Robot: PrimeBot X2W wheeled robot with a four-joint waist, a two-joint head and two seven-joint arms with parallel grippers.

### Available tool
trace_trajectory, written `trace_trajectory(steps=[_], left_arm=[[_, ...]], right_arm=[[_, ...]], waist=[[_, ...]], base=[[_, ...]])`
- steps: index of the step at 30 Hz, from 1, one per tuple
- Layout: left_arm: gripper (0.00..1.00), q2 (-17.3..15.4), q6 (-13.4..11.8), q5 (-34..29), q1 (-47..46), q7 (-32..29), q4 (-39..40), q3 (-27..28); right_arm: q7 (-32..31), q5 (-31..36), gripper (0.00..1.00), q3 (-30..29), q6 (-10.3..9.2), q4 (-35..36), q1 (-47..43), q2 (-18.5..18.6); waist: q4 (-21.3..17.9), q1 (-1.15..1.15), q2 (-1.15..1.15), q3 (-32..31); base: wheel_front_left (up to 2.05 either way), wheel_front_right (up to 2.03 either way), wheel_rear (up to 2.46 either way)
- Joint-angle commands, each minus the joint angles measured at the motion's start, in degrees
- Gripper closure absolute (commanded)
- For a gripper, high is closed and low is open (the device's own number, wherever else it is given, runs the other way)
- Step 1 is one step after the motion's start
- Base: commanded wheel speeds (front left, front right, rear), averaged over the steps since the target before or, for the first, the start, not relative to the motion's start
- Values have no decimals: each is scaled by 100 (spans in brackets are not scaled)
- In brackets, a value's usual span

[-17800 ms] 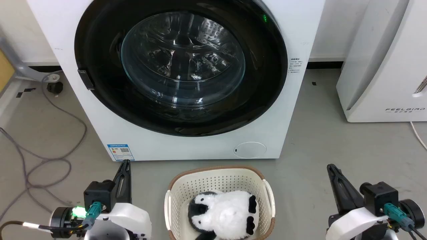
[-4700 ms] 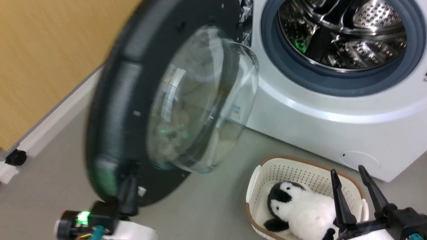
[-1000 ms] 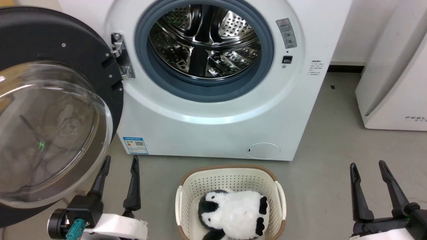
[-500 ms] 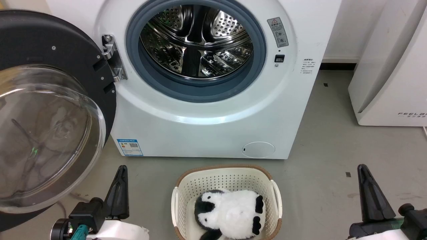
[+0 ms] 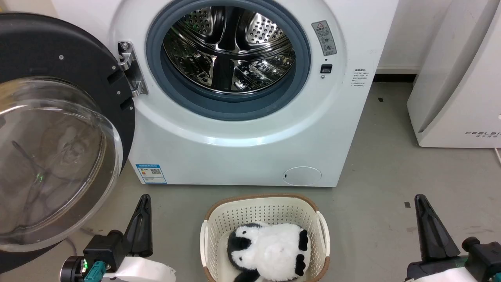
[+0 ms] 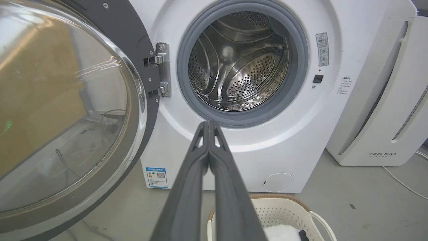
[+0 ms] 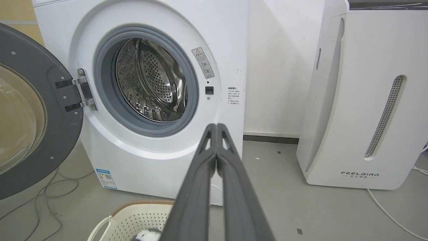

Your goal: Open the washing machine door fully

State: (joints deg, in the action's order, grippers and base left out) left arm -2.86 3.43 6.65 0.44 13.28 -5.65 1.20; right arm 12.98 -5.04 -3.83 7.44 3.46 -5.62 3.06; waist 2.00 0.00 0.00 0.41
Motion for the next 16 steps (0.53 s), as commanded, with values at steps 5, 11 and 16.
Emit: trace_trajectory(steps=[5, 11, 16], left_arm=[[100, 0, -55, -70, -8, -84, 55, -2], [100, 0, -72, -104, -10, -156, 85, -9], [100, 0, -86, -133, -12, -217, 109, -15]], right_arm=[[-88, 52, 100, 28, 1, -35, 80, -3], [-158, 79, 100, 49, 1, -53, 108, -4], [-217, 101, 100, 66, 1, -68, 132, -5]], waist=[[-10, 0, 0, -2], [-21, 0, 0, -4], [-30, 0, 0, -6]], base=[[0, 0, 0], [0, 0, 0], [0, 0, 0]])
